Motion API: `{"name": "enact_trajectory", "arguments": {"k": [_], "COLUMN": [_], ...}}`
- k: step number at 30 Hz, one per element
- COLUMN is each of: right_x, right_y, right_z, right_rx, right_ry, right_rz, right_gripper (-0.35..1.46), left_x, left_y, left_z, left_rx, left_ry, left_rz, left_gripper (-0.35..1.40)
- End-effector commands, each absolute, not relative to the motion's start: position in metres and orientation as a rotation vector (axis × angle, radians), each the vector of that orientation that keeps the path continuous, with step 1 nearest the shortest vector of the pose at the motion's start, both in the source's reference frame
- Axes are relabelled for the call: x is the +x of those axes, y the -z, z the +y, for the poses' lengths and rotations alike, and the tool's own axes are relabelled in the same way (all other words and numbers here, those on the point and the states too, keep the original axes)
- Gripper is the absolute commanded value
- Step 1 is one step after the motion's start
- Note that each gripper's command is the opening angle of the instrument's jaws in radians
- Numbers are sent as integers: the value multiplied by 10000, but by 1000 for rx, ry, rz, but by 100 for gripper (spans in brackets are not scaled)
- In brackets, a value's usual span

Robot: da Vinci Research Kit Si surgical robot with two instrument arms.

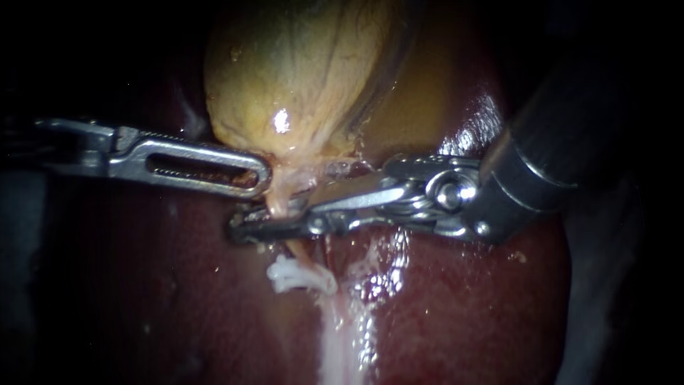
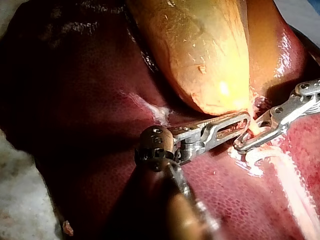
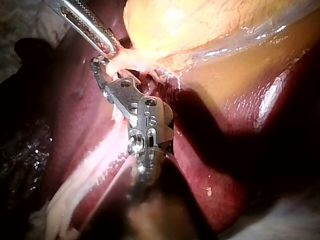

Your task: Clipping third clip left tube

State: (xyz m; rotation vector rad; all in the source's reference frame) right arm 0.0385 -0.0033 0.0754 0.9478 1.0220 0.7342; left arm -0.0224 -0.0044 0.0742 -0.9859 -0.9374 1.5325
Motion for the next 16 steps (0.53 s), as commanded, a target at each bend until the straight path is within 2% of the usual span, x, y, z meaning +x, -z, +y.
{"name": "enact_trajectory", "arguments": {"k": [1, 16], "right_x": [384, 381], "right_y": [-755, -757], "right_z": [-33, -32], "right_rx": [946, 944], "right_ry": [-729, -721], "right_rz": [1024, 1023], "right_gripper": [-35, -35], "left_x": [-224, -223], "left_y": [-742, -743], "left_z": [-44, -43], "left_rx": [-986, -986], "left_ry": [-1532, -1533], "left_rz": [-937, -938], "left_gripper": [-35, -35]}}
